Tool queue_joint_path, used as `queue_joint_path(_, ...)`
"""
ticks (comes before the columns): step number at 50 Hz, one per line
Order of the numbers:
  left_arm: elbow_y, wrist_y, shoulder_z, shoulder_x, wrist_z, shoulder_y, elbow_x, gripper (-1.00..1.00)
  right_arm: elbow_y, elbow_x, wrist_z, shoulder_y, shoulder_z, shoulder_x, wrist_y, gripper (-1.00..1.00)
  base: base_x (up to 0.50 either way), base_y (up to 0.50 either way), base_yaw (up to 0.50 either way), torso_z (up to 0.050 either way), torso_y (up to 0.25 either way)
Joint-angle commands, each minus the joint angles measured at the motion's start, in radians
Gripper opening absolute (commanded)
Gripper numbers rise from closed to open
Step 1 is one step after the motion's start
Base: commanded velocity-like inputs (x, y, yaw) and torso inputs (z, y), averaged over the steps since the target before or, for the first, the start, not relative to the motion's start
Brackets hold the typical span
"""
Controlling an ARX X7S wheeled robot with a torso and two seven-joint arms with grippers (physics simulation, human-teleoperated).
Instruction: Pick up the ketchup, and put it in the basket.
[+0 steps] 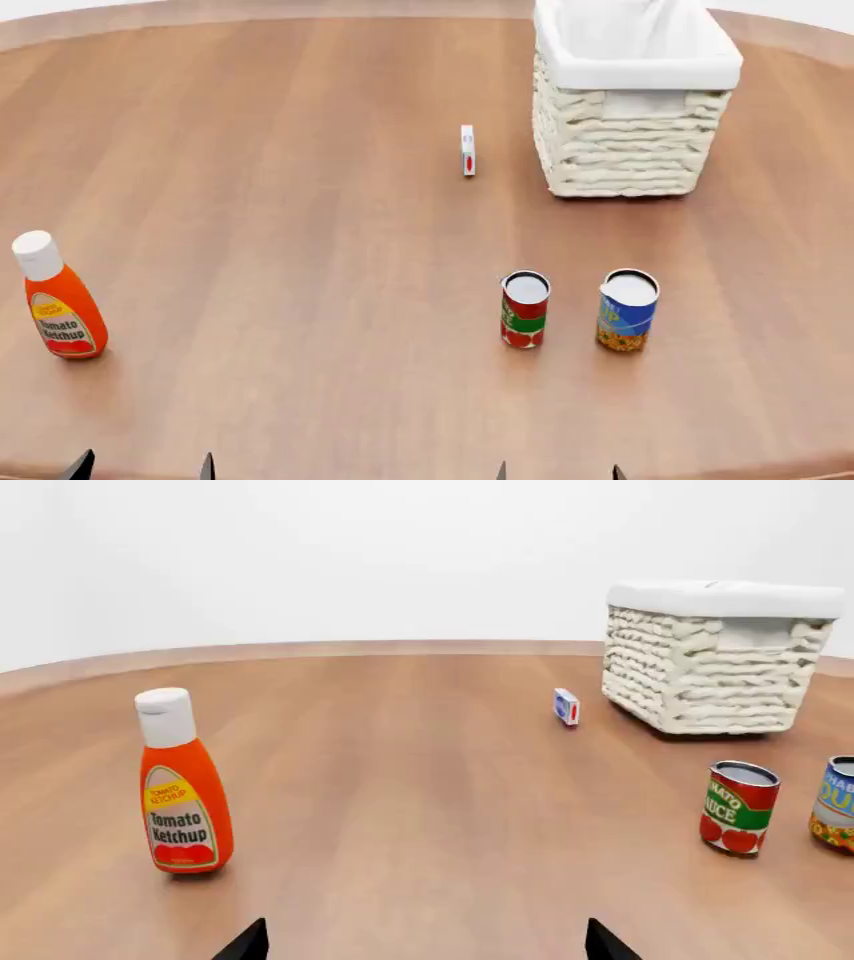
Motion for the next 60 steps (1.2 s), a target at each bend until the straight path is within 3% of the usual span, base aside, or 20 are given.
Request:
queue_joint_path(1,0.001,0.0,0.02,-0.016,-0.016,0.003,-0.015,1.0,-0.004,0.018,0.01,-0.003,-0.025,0.017,0.007,1.0,0.0,0.0,0.0,0.0,0.0)
queue_joint_path(16,0.019,-0.011,0.064,-0.057,-0.05,0.004,-0.054,1.0,-0.013,0.068,0.033,-0.005,-0.075,0.054,0.009,1.0,0.0,0.0,0.0,0.0,0.0)
queue_joint_path(17,0.019,-0.017,0.018,-0.015,0.011,0.006,-0.008,1.0,-0.014,0.023,-0.017,-0.006,-0.025,0.011,0.011,1.0,0.0,0.0,0.0,0.0,0.0)
queue_joint_path(21,0.03,-0.077,0.017,-0.027,0.012,-0.009,-0.085,1.0,-0.035,0.049,0.003,-0.013,-0.047,0.025,-0.003,1.0,0.0,0.0,0.0,0.0,0.0)
queue_joint_path(33,0.111,0.048,0.052,-0.057,-0.064,0.025,-0.049,1.0,-0.224,0.008,0.078,-0.063,-0.1,0.052,-0.036,1.0,0.0,0.0,0.0,0.0,0.0)
queue_joint_path(43,0.294,0.034,0.081,-0.077,-0.099,0.088,-0.029,1.0,-0.377,-0.021,0.129,-0.095,-0.129,0.066,-0.009,1.0,0.0,0.0,0.0,0.0,0.0)
queue_joint_path(60,0.309,0.051,0.094,-0.103,-0.125,0.103,-0.053,1.0,-0.434,-0.027,0.179,-0.108,-0.154,0.088,-0.031,1.0,0.0,0.0,0.0,0.0,0.0)
